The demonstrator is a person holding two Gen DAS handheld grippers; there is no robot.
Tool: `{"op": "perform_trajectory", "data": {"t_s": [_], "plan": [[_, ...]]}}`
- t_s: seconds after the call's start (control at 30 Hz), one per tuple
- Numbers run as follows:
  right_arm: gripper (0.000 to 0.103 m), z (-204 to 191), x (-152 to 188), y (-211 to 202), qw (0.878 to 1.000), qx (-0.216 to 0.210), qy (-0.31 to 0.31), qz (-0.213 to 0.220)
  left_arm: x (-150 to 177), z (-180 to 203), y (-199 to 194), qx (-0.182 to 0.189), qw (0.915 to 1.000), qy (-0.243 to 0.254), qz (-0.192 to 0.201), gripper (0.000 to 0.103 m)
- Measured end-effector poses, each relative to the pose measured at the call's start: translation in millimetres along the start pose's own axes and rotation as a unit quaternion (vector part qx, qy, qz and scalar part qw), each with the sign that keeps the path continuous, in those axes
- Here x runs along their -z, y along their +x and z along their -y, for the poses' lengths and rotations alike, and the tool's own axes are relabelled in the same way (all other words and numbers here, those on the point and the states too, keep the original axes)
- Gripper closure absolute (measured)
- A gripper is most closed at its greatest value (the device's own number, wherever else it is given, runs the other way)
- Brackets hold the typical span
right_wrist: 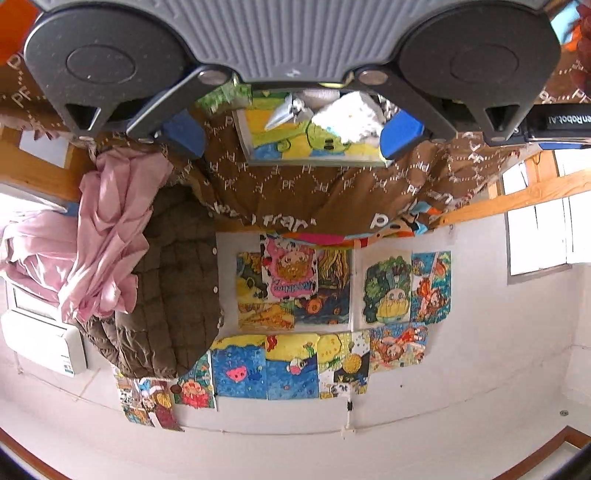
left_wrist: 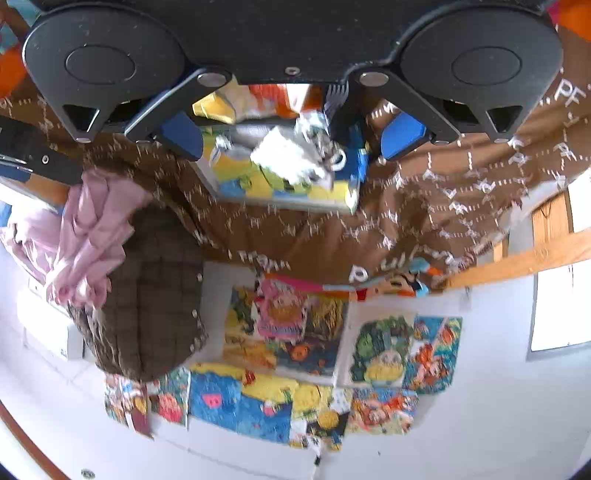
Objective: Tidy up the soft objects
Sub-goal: 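Open both grippers over the tray and lift them away, then lower both grippers toward the scattered soft items beside the tray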
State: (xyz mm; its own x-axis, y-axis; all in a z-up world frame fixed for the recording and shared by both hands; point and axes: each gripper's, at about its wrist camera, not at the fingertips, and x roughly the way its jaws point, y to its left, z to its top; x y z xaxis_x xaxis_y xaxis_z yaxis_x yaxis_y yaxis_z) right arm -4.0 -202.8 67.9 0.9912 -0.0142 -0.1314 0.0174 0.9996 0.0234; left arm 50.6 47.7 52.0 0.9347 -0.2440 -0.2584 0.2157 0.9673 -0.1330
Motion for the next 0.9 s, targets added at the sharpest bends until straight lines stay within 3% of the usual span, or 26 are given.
{"op": "perform_trajectory", "data": {"t_s": [0.37, 0.9], "plan": [[0.0, 9, 15, -29, 0.999, 0.025, 0.003, -0.045, 13, 22, -10, 0.005, 0.9979, 0.06, -0.022, 0.001], [0.0, 24, 38, -7, 0.984, 0.068, 0.019, -0.165, 25, 41, 4, 0.016, 0.9906, 0.113, -0.076, 0.001]]}}
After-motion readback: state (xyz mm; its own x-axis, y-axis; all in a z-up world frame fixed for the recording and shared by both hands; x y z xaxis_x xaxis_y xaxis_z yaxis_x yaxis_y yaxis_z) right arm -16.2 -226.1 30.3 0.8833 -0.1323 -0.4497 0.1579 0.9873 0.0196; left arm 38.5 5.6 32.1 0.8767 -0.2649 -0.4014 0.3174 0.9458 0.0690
